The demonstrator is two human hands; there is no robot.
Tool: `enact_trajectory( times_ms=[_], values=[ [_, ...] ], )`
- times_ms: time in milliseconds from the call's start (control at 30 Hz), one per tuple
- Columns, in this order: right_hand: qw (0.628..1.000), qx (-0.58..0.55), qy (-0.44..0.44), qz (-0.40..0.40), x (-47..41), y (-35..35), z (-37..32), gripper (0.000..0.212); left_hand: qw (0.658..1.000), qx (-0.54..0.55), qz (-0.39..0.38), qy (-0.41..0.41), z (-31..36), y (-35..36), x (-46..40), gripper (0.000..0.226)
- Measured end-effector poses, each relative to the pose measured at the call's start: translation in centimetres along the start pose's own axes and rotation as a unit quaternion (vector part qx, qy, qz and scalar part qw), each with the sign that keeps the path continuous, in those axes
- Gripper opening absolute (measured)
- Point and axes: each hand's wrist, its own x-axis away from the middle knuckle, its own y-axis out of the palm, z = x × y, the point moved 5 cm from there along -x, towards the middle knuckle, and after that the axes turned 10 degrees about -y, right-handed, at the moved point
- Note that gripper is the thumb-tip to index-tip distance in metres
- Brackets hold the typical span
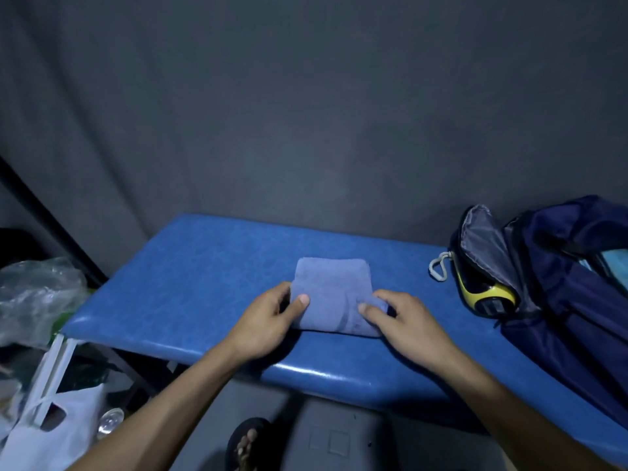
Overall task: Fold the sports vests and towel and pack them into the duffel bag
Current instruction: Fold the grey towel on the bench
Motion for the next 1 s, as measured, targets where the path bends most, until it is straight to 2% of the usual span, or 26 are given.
enact_trajectory(
  times_ms=[67, 133, 267, 333, 400, 467, 500, 567, 600, 667, 700, 767, 833, 900, 1000],
  values=[
    [0.998, -0.026, 0.042, 0.025, -1.0, 0.0, 0.8, 0.051, 0.999, -0.015, 0.024, -0.046, -0.3, 0.1, -1.1, 0.037],
    [0.996, -0.017, 0.080, 0.042, -1.9, 0.1, 1.7, 0.053, 0.993, -0.075, 0.049, -0.075, -0.2, 0.0, -1.9, 0.027],
    [0.988, 0.054, 0.134, 0.062, -3.1, 0.5, 2.9, 0.050, 0.979, -0.154, 0.084, -0.107, 0.3, 0.3, -2.6, 0.034],
    [0.980, 0.105, 0.154, 0.064, -3.4, 0.6, 3.1, 0.055, 0.969, -0.193, 0.116, -0.105, 0.4, 0.6, -2.5, 0.034],
    [0.971, 0.172, 0.156, 0.062, -3.5, 0.6, 2.9, 0.050, 0.965, -0.202, 0.151, -0.072, 0.5, 0.7, -2.1, 0.034],
    [0.970, 0.209, 0.091, 0.088, -3.6, 0.6, 1.9, 0.036, 0.962, -0.201, 0.183, 0.019, 1.2, 0.5, -1.6, 0.031],
    [0.970, 0.216, 0.017, 0.112, -3.7, 0.5, 1.1, 0.030, 0.954, -0.216, 0.191, 0.086, 1.6, 0.3, -1.4, 0.026],
    [0.954, 0.245, -0.135, 0.102, -3.5, 0.5, -0.1, 0.029, 0.936, -0.257, 0.154, 0.185, 1.9, 0.4, -0.9, 0.026],
    [0.945, 0.259, -0.187, 0.065, -3.3, 0.7, -0.1, 0.034, 0.931, -0.282, 0.113, 0.200, 1.6, 0.4, -0.8, 0.039],
    [0.939, 0.264, -0.216, -0.039, -2.8, 1.2, 0.2, 0.047, 0.919, -0.337, 0.055, 0.198, 0.7, 0.4, -0.7, 0.066],
    [0.940, 0.260, -0.208, -0.075, -2.6, 1.3, 0.6, 0.054, 0.913, -0.350, 0.050, 0.203, 0.4, 0.4, -0.7, 0.068],
    [0.944, 0.250, -0.190, -0.099, -2.6, 1.1, 0.9, 0.054, 0.921, -0.319, 0.062, 0.214, 0.8, 0.2, -0.9, 0.054],
    [0.960, 0.213, -0.161, -0.089, -3.0, 0.5, 0.7, 0.041, 0.956, -0.234, 0.049, 0.173, 1.0, -0.2, -1.7, 0.040],
    [0.982, 0.136, -0.100, -0.081, -3.7, -0.2, 1.1, 0.035, 0.984, -0.148, 0.029, 0.092, 1.1, -0.6, -2.9, 0.040],
    [0.999, 0.029, 0.019, -0.028, -4.5, -0.4, 2.3, 0.033, 0.991, -0.121, 0.056, -0.014, 1.1, -0.7, -4.6, 0.049]
  ],
)
